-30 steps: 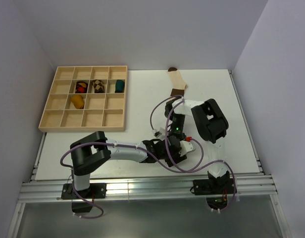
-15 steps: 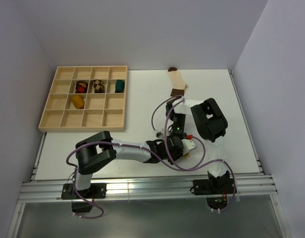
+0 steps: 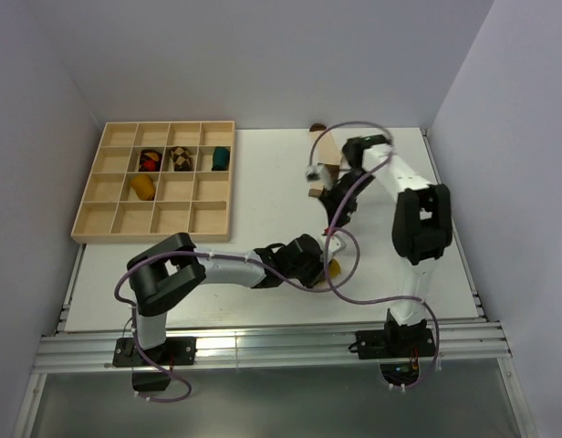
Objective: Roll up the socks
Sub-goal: Pick up the sock at the center of the board, then place the sock in the storage box, then move the sock to the center of the board.
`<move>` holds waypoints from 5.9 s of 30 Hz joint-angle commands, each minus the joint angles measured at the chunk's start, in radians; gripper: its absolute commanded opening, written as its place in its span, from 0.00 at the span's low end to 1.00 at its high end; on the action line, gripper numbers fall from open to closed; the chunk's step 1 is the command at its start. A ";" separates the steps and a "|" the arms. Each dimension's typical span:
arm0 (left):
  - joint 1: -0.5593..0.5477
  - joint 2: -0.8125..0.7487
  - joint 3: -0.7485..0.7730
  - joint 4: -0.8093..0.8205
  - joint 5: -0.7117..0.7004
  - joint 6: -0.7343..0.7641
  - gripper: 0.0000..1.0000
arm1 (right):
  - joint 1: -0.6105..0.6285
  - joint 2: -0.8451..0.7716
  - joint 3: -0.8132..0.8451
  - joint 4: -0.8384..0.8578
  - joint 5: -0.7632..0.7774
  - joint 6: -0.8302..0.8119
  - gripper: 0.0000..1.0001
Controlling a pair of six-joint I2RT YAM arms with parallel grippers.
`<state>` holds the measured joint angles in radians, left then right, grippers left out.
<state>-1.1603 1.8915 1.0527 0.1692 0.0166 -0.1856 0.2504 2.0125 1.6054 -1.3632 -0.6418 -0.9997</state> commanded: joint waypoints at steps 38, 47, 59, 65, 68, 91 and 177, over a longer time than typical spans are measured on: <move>0.886 -0.090 0.185 -0.352 -0.907 -0.063 0.00 | -0.352 -0.437 -0.064 0.275 -0.131 0.343 0.60; 0.921 0.044 0.291 -0.450 -0.666 -0.092 0.00 | -0.352 -0.455 -0.113 0.285 -0.105 0.334 0.60; 0.998 0.124 0.340 -0.491 -0.290 -0.218 0.00 | -0.352 -0.478 -0.153 0.303 -0.087 0.345 0.60; 1.038 0.162 0.356 -0.516 -0.199 -0.278 0.00 | -0.352 -0.474 -0.168 0.320 -0.070 0.348 0.60; 1.038 0.169 0.363 -0.528 -0.207 -0.272 0.06 | -0.350 -0.466 -0.167 0.322 -0.070 0.351 0.60; 1.038 -0.035 0.446 -0.658 -0.322 -0.246 0.56 | -0.326 -0.462 -0.159 0.354 -0.006 0.366 0.61; 0.246 -0.775 -0.171 -0.076 -0.337 -0.199 0.56 | 0.185 -0.277 -0.428 0.531 0.138 0.234 0.55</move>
<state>-0.9104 1.1431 0.8616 -0.0109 -0.2699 -0.4137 0.4107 1.8065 1.2598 -1.0531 -0.6296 -0.9096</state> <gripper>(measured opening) 0.557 0.543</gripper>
